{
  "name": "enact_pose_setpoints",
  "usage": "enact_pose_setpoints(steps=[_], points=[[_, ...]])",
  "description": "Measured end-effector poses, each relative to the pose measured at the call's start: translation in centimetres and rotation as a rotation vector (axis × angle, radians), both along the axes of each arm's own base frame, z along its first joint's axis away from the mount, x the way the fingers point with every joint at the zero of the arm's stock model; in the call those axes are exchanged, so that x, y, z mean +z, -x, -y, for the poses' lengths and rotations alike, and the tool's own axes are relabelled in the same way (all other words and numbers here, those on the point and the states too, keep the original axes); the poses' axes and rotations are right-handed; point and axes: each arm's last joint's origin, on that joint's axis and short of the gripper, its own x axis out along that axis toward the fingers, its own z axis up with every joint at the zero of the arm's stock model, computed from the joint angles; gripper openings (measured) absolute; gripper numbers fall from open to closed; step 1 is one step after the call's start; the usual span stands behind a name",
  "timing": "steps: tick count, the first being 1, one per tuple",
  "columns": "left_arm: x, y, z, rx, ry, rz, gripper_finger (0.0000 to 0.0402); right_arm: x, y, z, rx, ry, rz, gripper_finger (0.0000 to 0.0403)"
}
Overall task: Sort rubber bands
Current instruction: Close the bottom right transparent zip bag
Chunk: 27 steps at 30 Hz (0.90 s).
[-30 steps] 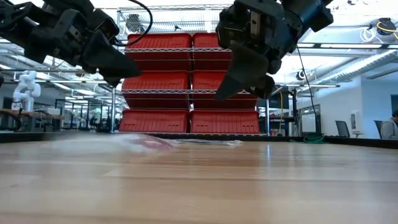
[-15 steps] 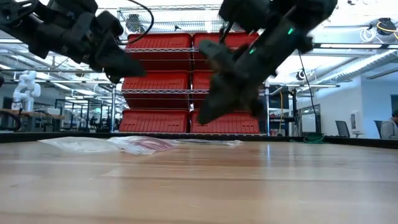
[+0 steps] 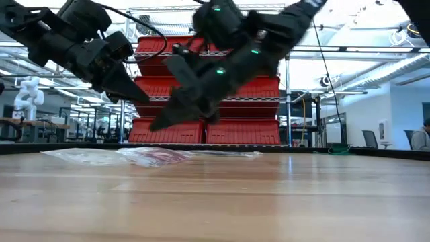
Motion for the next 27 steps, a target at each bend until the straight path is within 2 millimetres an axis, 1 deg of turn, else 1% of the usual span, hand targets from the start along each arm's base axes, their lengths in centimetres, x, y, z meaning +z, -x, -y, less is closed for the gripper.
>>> enact_pose_setpoints(steps=[4, 5, 8, 10, 12, 15, 17, 18, 21, 23, 25, 27], points=[[1.2, 0.7, 0.2, -0.013, -0.007, 0.065, 0.0014, 0.7, -2.5, 2.6, 0.102, 0.137, -0.041, 0.0002], [1.6, 1.0, 0.3, -0.013, -0.012, 0.088, 0.0008, 0.8, -3.0, 3.1, 0.133, 0.168, -0.047, 0.0001], [2.7, 2.0, 0.5, -0.006, -0.016, 0.155, 0.0008, 0.6, -4.3, 4.8, 0.200, 0.235, -0.103, 0.0001], [3.3, 2.6, 0.6, 0.001, -0.012, 0.193, 0.0005, -0.5, -4.7, 5.6, 0.227, 0.252, -0.199, 0.0001], [3.7, 3.2, 0.7, 0.007, -0.018, 0.212, 0.0004, -1.3, -5.1, 6.1, 0.239, 0.246, -0.272, 0.0000], [3.8, 3.9, 0.8, 0.050, -0.034, 0.202, 0.0004, -0.8, -5.4, 6.2, 0.205, 0.238, -0.324, 0.0000], [3.7, 4.2, 0.8, 0.076, -0.041, 0.192, 0.0003, -1.0, -5.0, 6.1, 0.099, 0.214, -0.386, 0.0000], [3.7, 4.3, 0.8, 0.085, -0.037, 0.188, 0.0003, -0.8, -4.8, 6.0, 0.025, 0.188, -0.414, 0.0000], [3.7, 4.6, 0.8, 0.100, -0.023, 0.181, 0.0003, -0.2, -3.0, 6.0, -0.214, 0.063, -0.567, 0.0000], [3.7, 4.7, 0.8, 0.101, -0.023, 0.183, 0.0002, 0.0, -1.7, 5.8, -0.342, -0.019, -0.675, 0.0000], [3.7, 4.7, 0.8, 0.109, -0.027, 0.187, 0.0002, -0.1, -0.5, 5.0, -0.448, -0.061, -0.779, 0.0000], [3.8, 4.8, 0.8, 0.120, -0.031, 0.189, 0.0002, -0.2, 0.6, 3.5, -0.511, -0.090, -0.880, 0.0000]])
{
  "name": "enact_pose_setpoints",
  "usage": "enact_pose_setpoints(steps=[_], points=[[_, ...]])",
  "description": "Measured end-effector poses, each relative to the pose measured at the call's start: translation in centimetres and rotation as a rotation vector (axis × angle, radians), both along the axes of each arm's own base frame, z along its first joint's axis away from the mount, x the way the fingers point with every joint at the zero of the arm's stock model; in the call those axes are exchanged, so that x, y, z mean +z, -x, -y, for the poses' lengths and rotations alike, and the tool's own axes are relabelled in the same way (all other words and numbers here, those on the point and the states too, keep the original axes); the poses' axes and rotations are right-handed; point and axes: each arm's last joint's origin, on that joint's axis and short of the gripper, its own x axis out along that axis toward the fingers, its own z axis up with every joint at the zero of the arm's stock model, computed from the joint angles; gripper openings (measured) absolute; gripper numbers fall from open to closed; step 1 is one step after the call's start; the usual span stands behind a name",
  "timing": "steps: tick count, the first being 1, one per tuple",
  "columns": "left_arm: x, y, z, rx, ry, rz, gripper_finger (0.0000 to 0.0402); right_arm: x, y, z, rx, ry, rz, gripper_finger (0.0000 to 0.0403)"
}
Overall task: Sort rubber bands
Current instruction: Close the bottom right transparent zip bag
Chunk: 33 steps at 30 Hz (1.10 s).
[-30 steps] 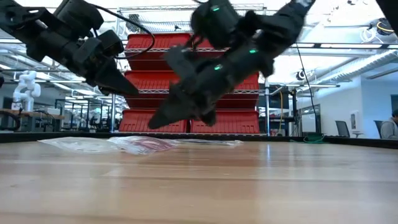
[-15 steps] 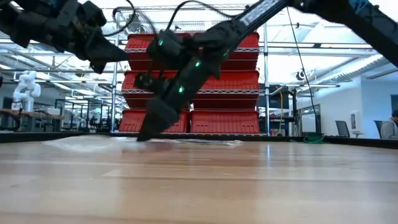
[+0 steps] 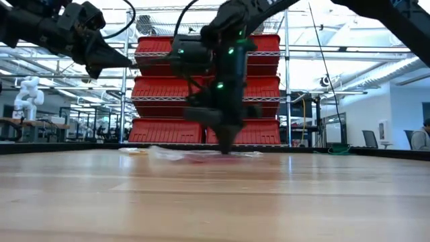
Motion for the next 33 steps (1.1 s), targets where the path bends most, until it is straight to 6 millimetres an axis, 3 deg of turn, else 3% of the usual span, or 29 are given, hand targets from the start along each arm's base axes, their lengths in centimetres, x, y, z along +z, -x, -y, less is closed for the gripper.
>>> enact_pose_setpoints(steps=[2, 6, 9, 12, 15, 19, 24, 28, 33], points=[[0.0, 0.1, 0.0, 0.004, -0.001, 0.000, 0.0002, -0.1, 0.6, -1.9, -0.015, -0.019, -0.056, 0.0000], [0.0, 0.1, 0.0, 0.005, -0.001, -0.004, 0.0002, 1.1, 0.8, -5.2, 0.034, -0.035, -0.010, 0.0000], [0.0, 0.1, 0.0, 0.003, -0.007, -0.002, 0.0001, 3.1, 0.7, -6.5, 0.191, 0.047, 0.073, 0.0000], [0.0, 0.1, 0.0, 0.004, -0.007, -0.001, 0.0001, 4.2, -0.3, -6.6, 0.484, 0.110, 0.148, 0.0000], [0.0, 0.1, 0.0, 0.003, -0.007, -0.003, 0.0001, 3.4, -1.4, -6.3, 0.787, 0.090, 0.181, 0.0000], [0.0, 0.1, 0.0, 0.003, -0.006, -0.006, 0.0001, 3.0, -2.8, -4.9, 1.005, 0.068, 0.289, 0.0000], [-0.1, 0.1, 0.1, -0.001, 0.001, -0.012, 0.0001, 0.7, -3.1, -2.4, 1.047, -0.003, 0.262, 0.0000], [-0.1, 0.1, 0.1, -0.001, 0.000, -0.014, 0.0001, 0.1, -3.0, -2.3, 1.031, -0.038, 0.245, 0.0000], [-0.3, 0.2, 0.0, 0.020, -0.004, -0.029, 0.0001, -0.1, -2.7, -1.2, 0.722, -0.051, 0.204, 0.0000]])
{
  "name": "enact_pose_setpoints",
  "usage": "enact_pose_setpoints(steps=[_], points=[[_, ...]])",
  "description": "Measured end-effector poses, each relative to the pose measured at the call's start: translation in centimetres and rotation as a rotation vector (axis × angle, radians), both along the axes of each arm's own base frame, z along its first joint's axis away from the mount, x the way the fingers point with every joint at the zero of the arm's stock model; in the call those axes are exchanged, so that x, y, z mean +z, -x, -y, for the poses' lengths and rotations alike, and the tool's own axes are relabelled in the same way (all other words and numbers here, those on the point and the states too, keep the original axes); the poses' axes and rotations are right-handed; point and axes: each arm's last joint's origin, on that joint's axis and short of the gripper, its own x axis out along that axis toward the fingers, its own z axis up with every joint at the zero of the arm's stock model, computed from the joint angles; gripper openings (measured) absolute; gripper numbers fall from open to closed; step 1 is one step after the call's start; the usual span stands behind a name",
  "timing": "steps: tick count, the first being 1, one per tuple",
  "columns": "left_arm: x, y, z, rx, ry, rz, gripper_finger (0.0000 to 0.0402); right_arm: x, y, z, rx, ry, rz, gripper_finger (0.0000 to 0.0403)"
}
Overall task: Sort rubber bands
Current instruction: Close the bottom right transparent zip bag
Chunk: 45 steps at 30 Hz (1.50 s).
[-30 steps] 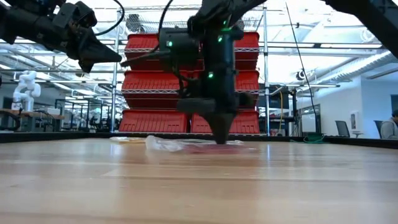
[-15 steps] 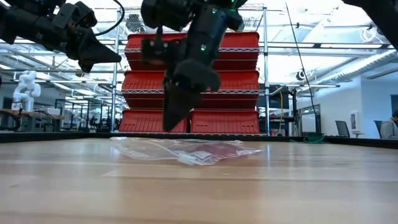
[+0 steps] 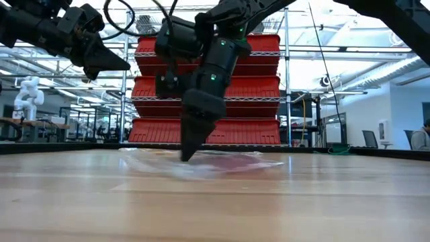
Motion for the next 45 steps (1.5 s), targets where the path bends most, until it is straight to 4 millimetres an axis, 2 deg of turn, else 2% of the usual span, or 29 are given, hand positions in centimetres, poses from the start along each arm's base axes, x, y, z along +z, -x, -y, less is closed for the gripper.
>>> enact_pose_setpoints(steps=[3, 6, 9, 12, 17, 20, 23, 26, 29, 31, 34, 41, 45], points=[[0.0, 0.0, 0.0, 0.004, 0.000, -0.004, 0.0001, -0.2, 1.3, 1.7, -0.321, 0.007, -0.117, 0.0000], [0.0, 0.0, 0.0, 0.006, -0.005, -0.004, 0.0001, -0.4, 3.1, 2.6, -0.546, 0.038, -0.278, 0.0000], [0.0, 0.0, 0.0, 0.010, -0.008, -0.005, 0.0001, -0.4, 4.5, 2.5, -0.687, 0.061, -0.412, 0.0000], [0.0, 0.0, -0.1, 0.019, -0.010, -0.007, 0.0001, -0.4, 5.3, 1.8, -0.751, 0.049, -0.510, 0.0000], [-0.1, 0.0, -0.1, 0.020, -0.021, -0.011, 0.0001, 0.6, 5.4, -0.5, -0.720, -0.010, -0.494, 0.0000], [0.0, 0.0, -0.1, 0.020, -0.023, -0.011, 0.0001, 2.4, 5.2, -1.1, -0.673, -0.003, -0.399, 0.0000], [0.0, 0.1, -0.1, 0.019, -0.028, -0.008, 0.0001, 5.1, 5.2, -0.9, -0.591, -0.014, -0.286, 0.0000], [0.1, 0.2, 0.0, 0.019, -0.030, 0.000, 0.0001, 6.3, 4.8, -0.6, -0.445, -0.046, -0.203, 0.0000], [0.1, 0.3, 0.0, 0.018, -0.030, 0.001, 0.0001, 7.1, 3.8, -0.1, -0.308, -0.176, -0.097, 0.0003], [0.1, 0.3, 0.0, 0.004, -0.024, -0.002, 0.0001, 6.7, 3.2, 0.3, -0.241, -0.253, -0.070, 0.0013], [-0.1, 0.2, 0.2, -0.037, 0.014, -0.006, 0.0007, 5.5, 2.5, 1.2, -0.180, -0.263, -0.053, 0.0043], [-0.1, 0.1, 0.3, -0.101, 0.035, -0.008, 0.0030, 2.8, 1.9, 3.7, -0.153, -0.356, -0.073, 0.0144], [-0.1, 0.1, 0.3, -0.102, 0.034, -0.007, 0.0043, 1.4, 1.7, 4.9, -0.153, -0.417, -0.086, 0.0180]])
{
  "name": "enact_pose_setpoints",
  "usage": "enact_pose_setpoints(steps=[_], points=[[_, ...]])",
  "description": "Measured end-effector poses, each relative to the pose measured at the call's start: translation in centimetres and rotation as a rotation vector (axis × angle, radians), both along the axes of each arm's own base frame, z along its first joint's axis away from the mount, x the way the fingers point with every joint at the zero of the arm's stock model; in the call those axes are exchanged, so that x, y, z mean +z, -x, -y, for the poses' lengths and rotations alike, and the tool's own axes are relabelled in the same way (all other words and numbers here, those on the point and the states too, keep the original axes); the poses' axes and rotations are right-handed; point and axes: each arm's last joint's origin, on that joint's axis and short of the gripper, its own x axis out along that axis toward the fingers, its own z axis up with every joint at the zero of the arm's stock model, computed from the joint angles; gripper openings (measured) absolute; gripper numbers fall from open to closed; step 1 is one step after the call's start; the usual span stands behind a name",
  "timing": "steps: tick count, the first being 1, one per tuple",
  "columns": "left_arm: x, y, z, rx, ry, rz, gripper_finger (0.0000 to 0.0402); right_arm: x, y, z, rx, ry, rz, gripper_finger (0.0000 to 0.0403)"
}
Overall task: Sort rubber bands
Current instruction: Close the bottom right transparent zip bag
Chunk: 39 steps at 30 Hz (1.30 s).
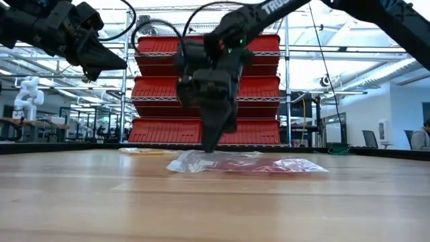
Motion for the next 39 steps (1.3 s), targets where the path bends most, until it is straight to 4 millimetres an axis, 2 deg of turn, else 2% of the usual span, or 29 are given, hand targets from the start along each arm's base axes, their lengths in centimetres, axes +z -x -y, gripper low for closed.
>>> enact_pose_setpoints(steps=[4, 8, 11, 16, 21, 25, 29, 35, 39], points=[[0.0, 0.0, 0.0, 0.000, 0.000, 0.002, 0.0058, -1.0, -0.2, 0.5, 0.003, -0.012, -0.003, 0.0185], [0.0, 0.0, 0.0, 0.000, 0.000, 0.000, 0.0069, -1.0, -0.4, 0.4, 0.034, -0.015, 0.023, 0.0164], [0.0, 0.0, 0.0, 0.000, -0.001, -0.001, 0.0070, -1.1, -0.6, -0.2, 0.048, -0.001, 0.042, 0.0123], [0.0, 0.0, 0.0, -0.007, -0.025, -0.003, 0.0070, -1.2, -1.0, -1.4, 0.083, 0.011, 0.071, 0.0019], [0.2, 0.0, 0.0, -0.008, -0.034, 0.012, 0.0070, 0.0, -0.9, -1.9, 0.085, 0.011, 0.081, 0.0004], [0.4, -0.1, 0.0, -0.007, -0.042, 0.037, 0.0070, 3.1, -0.4, -1.5, 0.046, 0.105, 0.134, 0.0001], [0.6, -0.1, 0.0, -0.011, -0.060, 0.054, 0.0070, 7.2, 0.6, -1.4, -0.008, 0.199, 0.200, 0.0000], [1.6, -0.3, -0.1, -0.015, -0.101, 0.162, 0.0070, 14.0, 3.3, -1.5, -0.154, 0.354, 0.312, 0.0000], [2.6, -0.4, 0.0, -0.044, -0.170, 0.255, 0.0070, 17.7, 5.3, -2.7, -0.223, 0.445, 0.380, 0.0000]])
